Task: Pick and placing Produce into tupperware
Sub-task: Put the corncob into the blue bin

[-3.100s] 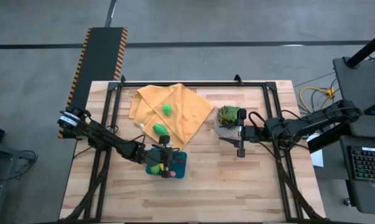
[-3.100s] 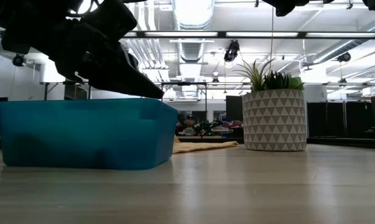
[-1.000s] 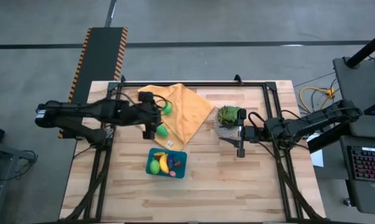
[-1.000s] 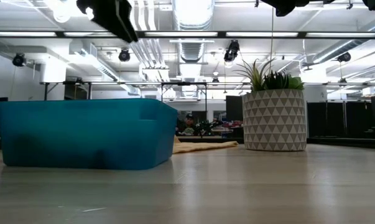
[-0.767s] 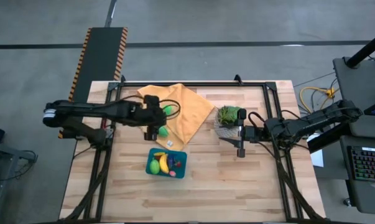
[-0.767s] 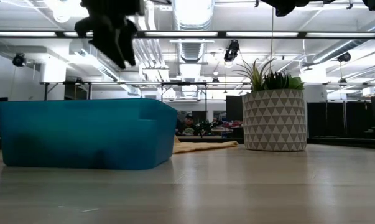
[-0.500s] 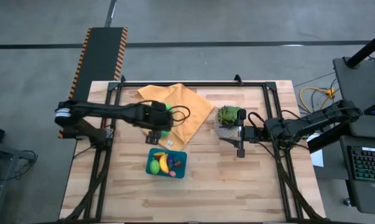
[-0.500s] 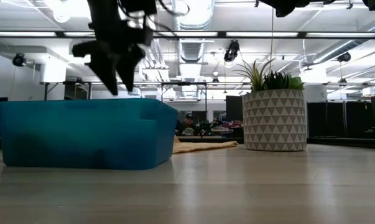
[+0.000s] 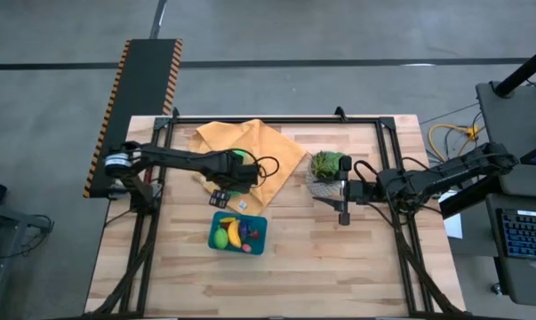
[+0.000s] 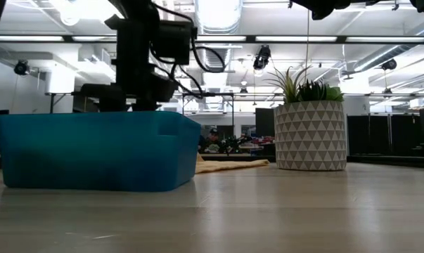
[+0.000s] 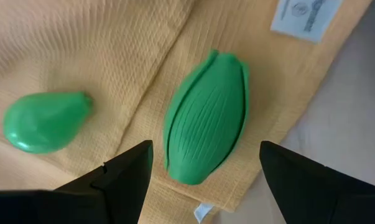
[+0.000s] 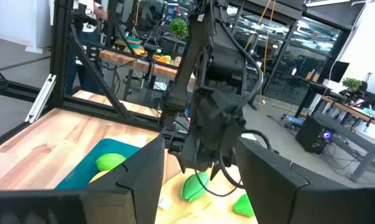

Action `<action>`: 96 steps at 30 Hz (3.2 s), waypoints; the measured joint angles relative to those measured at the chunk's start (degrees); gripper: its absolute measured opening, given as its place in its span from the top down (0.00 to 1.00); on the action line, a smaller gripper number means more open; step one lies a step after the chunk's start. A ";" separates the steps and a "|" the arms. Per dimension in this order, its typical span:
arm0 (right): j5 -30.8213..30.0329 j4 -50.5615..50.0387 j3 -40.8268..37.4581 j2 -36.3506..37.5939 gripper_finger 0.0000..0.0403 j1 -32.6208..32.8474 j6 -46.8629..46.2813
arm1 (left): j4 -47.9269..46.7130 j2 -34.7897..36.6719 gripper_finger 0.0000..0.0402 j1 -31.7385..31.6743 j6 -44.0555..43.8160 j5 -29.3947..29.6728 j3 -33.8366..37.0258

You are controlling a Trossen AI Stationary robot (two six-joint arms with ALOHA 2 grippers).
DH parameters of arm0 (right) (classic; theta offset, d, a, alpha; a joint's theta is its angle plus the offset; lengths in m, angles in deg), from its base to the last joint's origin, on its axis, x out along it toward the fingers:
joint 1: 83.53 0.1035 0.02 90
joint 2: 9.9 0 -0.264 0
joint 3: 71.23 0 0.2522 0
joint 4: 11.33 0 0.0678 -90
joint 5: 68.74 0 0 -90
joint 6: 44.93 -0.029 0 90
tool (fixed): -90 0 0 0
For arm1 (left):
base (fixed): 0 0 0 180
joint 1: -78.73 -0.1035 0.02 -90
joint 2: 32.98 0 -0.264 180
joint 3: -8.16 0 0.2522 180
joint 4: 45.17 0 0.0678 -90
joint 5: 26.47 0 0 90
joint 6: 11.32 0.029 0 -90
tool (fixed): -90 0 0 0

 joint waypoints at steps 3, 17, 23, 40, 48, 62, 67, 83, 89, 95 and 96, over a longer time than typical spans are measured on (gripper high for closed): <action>-0.02 0.01 0.00 0.00 0.52 0.00 0.00 | 0.22 -1.23 0.31 -0.69 0.74 -0.79 -0.02; 0.00 -0.12 0.00 0.00 0.52 0.00 0.00 | 0.87 -4.95 0.31 -1.88 7.18 -3.30 -0.02; 0.00 -0.18 0.00 0.00 0.52 0.00 0.00 | 2.76 -5.25 0.31 -2.55 7.25 -2.61 -0.02; 0.00 -0.18 0.00 0.00 0.52 0.01 0.00 | 3.29 -7.73 0.32 -2.81 7.26 -2.54 0.04; -0.02 -0.18 0.00 0.00 0.52 0.00 0.00 | 3.29 -7.73 0.44 -2.81 7.14 -2.13 0.04; 0.00 -0.18 0.00 -0.02 0.52 0.00 0.00 | 3.28 -7.71 0.48 -2.79 7.12 -0.75 0.07; 0.00 -0.18 0.00 -0.01 0.52 0.00 -0.02 | 2.95 -7.67 0.48 -2.77 7.03 -0.47 0.07; -0.02 -0.22 0.00 0.00 0.52 0.01 -0.04 | 1.72 -3.98 0.48 -2.39 1.86 0.64 -0.59; -0.02 -0.25 0.00 0.00 0.52 0.00 -0.66 | 2.03 -1.56 0.48 -1.49 -0.29 0.53 -0.70; 0.00 -0.28 0.00 0.00 0.52 0.01 -0.63 | 4.26 1.88 0.48 -0.52 -4.60 -2.11 -1.70; 0.00 -0.29 0.00 0.00 0.52 0.00 -0.63 | 5.35 2.66 0.48 -0.28 -5.20 -3.02 -1.73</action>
